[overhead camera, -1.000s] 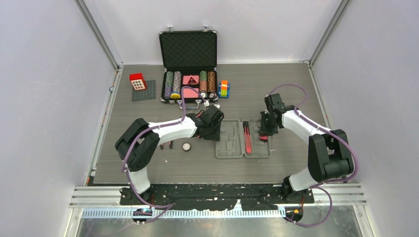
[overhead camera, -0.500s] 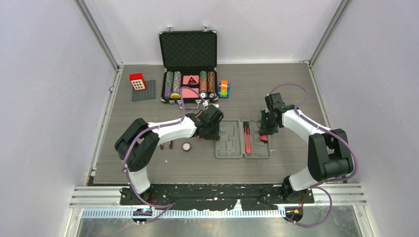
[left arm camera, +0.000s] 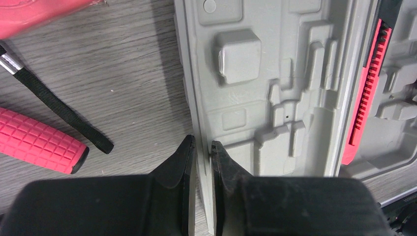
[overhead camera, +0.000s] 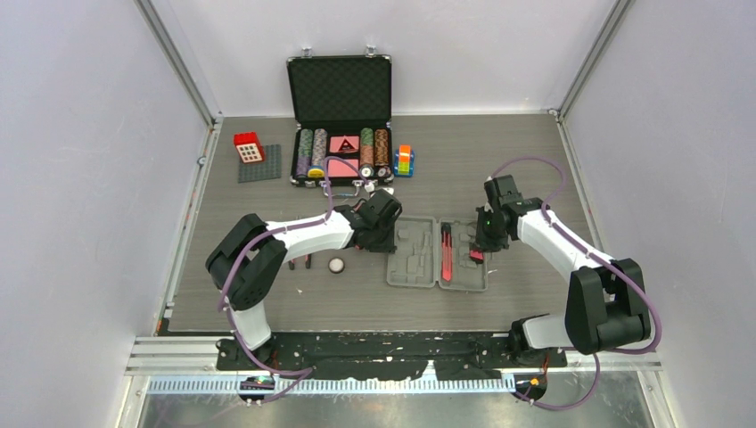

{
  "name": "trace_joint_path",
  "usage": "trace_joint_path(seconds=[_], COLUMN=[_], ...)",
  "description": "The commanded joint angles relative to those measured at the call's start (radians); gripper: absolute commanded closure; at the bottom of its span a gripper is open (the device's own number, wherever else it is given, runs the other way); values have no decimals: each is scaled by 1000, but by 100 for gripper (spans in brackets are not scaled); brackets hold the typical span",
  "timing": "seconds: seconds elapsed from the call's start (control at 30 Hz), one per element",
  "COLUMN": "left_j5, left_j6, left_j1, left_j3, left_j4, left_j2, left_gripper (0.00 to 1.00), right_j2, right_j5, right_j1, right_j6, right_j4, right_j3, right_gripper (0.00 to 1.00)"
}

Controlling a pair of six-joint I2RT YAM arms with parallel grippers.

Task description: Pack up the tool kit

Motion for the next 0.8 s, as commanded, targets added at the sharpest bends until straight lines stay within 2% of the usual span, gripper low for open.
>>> trace_joint_path(seconds=[0.0, 0.63, 0.77], left_j5=[-10, -53, -56], left_j6=[27, -15, -31], left_j1=[-2, -2, -2], left_j3=[-28, -46, -53], left_j4=[-33, -100, -121], left_j2=[-22, -68, -80], left_gripper=[91, 93, 94], right_j2=[-16, -4, -32], right_j5=[-41, -113, -119], right_j1=[6, 7, 12], right_j6=[21, 45, 34], right_j4=[16, 48, 45], right_j3=[-19, -62, -68], right_gripper=[84, 85, 82])
